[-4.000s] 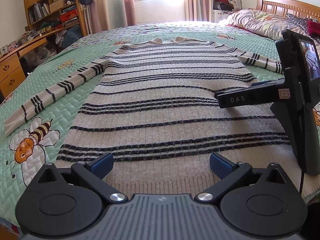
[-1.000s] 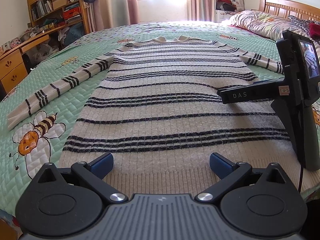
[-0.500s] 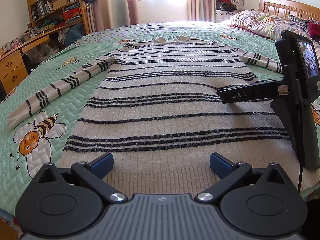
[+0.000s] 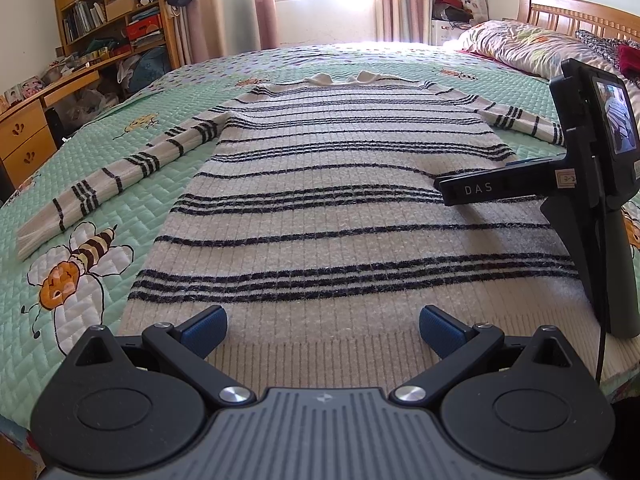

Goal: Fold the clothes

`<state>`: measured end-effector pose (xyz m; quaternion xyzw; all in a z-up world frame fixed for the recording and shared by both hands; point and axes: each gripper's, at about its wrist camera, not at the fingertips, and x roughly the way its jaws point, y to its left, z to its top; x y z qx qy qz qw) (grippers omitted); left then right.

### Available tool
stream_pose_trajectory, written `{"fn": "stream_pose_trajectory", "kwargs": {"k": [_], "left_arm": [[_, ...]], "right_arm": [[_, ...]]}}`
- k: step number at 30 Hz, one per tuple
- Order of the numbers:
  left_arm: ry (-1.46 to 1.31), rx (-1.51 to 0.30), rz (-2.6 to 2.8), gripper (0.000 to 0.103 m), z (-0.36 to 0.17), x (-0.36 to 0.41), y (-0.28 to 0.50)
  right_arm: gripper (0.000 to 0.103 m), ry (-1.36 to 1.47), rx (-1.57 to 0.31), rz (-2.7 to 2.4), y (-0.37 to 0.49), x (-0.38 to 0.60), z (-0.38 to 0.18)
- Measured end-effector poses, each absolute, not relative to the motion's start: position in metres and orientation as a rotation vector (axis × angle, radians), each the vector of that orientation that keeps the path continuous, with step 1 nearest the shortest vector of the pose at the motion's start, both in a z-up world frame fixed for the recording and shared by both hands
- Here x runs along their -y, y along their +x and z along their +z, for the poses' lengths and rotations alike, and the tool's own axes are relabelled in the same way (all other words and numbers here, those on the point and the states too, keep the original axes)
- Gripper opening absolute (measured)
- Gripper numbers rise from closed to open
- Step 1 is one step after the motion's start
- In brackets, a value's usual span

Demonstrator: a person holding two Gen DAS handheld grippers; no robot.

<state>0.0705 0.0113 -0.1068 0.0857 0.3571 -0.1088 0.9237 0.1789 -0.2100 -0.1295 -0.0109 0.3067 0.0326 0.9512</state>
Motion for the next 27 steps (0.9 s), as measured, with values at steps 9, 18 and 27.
{"fn": "stream_pose_trajectory", "kwargs": {"k": [9,18,27], "left_arm": [[0.176,-0.733,-0.222,0.102,-0.1075,-0.0118,0.0701],[0.17,-0.733,-0.213,0.102,-0.1061,-0.0148,0.0713],[0.178,-0.733,-0.22,0.102,-0.1074,-0.0115,0.0694]], "right_arm": [[0.099,-0.022,-0.623,0.066,0.1787,0.21,-0.1295],[0.099,-0.022,-0.623,0.066,0.1787,0.21,-0.1295],[0.099,-0.022,-0.623,0.066,0.1787,0.21,-0.1295]]}}
